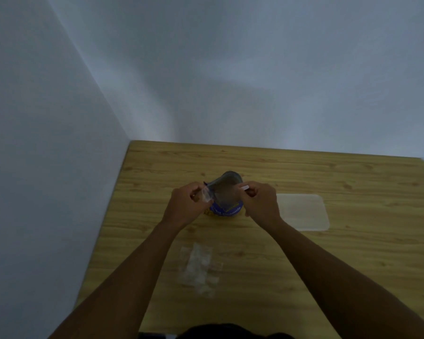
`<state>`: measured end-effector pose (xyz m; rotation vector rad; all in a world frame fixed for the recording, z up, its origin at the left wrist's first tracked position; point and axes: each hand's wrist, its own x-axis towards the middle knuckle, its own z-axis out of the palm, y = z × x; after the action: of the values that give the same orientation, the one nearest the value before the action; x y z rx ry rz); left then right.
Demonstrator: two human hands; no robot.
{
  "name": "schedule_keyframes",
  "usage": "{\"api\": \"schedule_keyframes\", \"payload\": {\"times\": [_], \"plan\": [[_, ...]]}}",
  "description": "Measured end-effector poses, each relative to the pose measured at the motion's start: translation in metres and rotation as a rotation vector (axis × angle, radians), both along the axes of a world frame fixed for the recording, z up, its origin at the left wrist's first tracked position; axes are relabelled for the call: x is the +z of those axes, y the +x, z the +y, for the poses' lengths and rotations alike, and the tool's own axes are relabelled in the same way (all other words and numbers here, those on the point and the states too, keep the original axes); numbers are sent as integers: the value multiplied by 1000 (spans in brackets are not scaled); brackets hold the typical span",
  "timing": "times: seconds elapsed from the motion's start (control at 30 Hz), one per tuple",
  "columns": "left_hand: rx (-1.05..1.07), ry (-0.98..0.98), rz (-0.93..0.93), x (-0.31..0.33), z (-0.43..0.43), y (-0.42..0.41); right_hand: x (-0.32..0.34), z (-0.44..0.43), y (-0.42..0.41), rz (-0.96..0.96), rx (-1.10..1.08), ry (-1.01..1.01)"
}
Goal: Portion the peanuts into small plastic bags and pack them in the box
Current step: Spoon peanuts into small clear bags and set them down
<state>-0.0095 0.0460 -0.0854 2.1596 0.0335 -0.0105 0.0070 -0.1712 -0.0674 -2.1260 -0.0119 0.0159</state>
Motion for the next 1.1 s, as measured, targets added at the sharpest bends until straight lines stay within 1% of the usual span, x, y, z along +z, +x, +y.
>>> {"api": "schedule_keyframes", "payload": {"times": [0.17, 0.3, 0.5, 0.63, 0.97, 1.1], "plan": [[-10, 23, 4, 2, 1, -1, 1, -3, 3, 72, -129, 70], [-18, 16, 6, 3, 1, -1, 4, -4, 2, 106, -141, 114], [-9, 29, 28, 2, 1, -1, 4, -11, 13, 309, -291, 329], [3, 20, 26, 9, 1, -3, 7, -14, 17, 397, -343, 440], [81, 68, -16, 20, -4, -1, 21, -34, 21, 528, -423, 548], [101, 69, -21, 21, -12, 4, 33, -45, 26, 503, -408, 584]]}}
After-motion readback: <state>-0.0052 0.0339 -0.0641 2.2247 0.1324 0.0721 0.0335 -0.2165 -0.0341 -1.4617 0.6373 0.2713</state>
